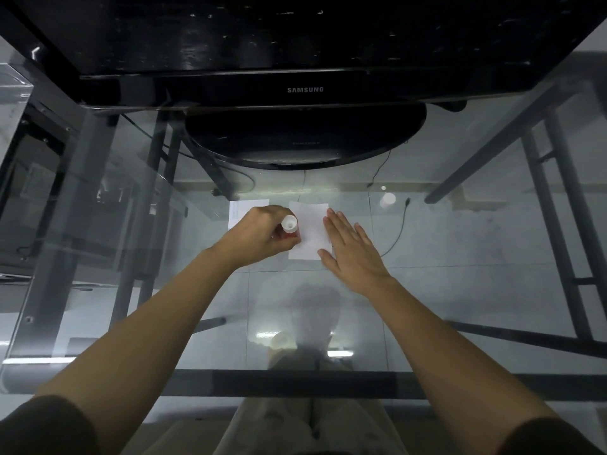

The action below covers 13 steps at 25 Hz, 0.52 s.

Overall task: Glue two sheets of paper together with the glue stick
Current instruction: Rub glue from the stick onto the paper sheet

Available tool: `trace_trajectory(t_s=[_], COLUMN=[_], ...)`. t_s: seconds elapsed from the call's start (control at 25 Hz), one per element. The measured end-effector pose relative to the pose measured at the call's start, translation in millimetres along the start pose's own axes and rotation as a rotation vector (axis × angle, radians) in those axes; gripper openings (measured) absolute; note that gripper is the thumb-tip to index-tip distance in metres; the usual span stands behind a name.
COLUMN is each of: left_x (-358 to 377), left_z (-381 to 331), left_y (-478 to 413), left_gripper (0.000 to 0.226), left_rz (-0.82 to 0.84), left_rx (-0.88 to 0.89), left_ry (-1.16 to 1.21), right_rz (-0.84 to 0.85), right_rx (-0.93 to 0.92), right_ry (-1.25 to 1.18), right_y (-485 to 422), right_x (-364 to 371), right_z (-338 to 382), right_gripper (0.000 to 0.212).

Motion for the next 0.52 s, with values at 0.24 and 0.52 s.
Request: trace_trajectory(t_s=[0.24, 0.52], left_x=[16.1, -0.5], left_z=[-8.8, 6.3], left_y=[4.8, 0.6], left_gripper=[0.020, 0.021], left_rz=[0.055, -0.044], left_rx=[0.019, -0.058], left_ry=[0.043, 0.035], right_rz=[0.044, 0.047], right_rx=[-0.003, -0.002], right_ry=[-0.006, -0.014], right_y=[0.9, 1.6], right_x=[-0.1, -1.6], right_z=[-0.2, 1.3], right_gripper=[0.065, 0.065])
Point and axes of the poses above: each hand's wrist, its own y-axis away from the middle knuckle, its own x-axis out of the palm, z = x × y, the point moved 6 cm from there along -y, towards the middle knuckle, and after that the axes turned 2 degrees about -z, right-handed, at the moved point
